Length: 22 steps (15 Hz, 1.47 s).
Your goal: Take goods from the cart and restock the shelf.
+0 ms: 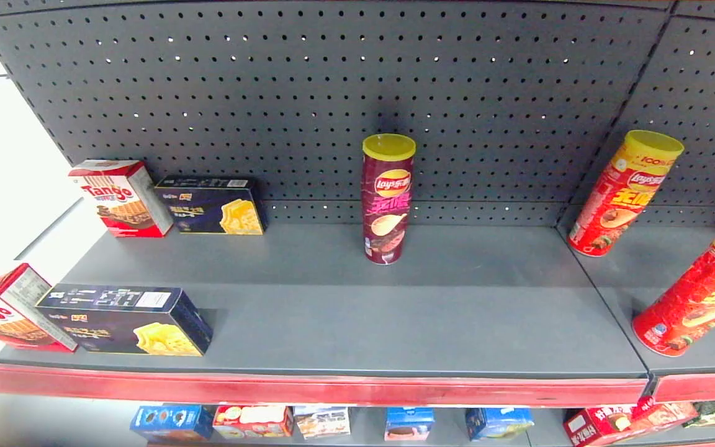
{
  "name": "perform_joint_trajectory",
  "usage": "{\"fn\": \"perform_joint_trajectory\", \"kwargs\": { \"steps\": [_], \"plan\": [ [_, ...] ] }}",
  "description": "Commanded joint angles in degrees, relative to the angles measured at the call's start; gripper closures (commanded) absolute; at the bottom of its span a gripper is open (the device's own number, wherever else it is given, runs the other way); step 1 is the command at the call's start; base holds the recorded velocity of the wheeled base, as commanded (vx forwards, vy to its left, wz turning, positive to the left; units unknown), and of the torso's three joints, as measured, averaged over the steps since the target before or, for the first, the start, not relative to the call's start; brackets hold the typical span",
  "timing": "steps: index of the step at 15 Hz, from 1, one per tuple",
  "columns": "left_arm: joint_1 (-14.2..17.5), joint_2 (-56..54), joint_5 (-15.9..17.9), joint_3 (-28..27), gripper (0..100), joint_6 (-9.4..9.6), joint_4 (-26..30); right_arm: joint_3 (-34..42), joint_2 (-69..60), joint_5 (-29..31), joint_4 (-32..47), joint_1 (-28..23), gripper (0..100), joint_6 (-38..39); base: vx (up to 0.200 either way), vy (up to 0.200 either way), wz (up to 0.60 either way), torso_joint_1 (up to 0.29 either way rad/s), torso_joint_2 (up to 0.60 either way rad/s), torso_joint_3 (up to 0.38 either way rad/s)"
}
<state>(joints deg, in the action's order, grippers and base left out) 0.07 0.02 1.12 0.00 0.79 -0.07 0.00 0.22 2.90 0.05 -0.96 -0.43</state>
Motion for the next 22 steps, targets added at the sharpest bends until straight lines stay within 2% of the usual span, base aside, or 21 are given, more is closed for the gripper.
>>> {"fn": "perform_joint_trajectory", "kwargs": {
  "steps": [1,7,21,22],
  "plan": [
    [0.01,-0.02,0.02,0.0,0,0.0,-0.01,0.0,0.04,0.0,-0.05,0.0,0,-0.01,0.0,0.0,0.0,0.0,0.0,0.0],
    [0.01,-0.02,0.02,0.0,0,0.0,-0.01,0.0,0.04,0.0,-0.05,-0.09,0,-0.1,0.0,0.0,0.0,0.0,0.0,0.0],
    [0.01,-0.02,0.2,0.0,0,0.0,0.07,0.0,0.04,0.26,-0.05,0.0,0,0.34,0.0,0.0,0.6,0.004,0.0,0.002],
    [0.01,-0.02,0.11,0.0,0,0.0,0.07,0.0,0.04,0.26,-0.05,0.0,0,0.34,0.0,0.0,0.0,0.0,0.0,0.0]
  ]
}}
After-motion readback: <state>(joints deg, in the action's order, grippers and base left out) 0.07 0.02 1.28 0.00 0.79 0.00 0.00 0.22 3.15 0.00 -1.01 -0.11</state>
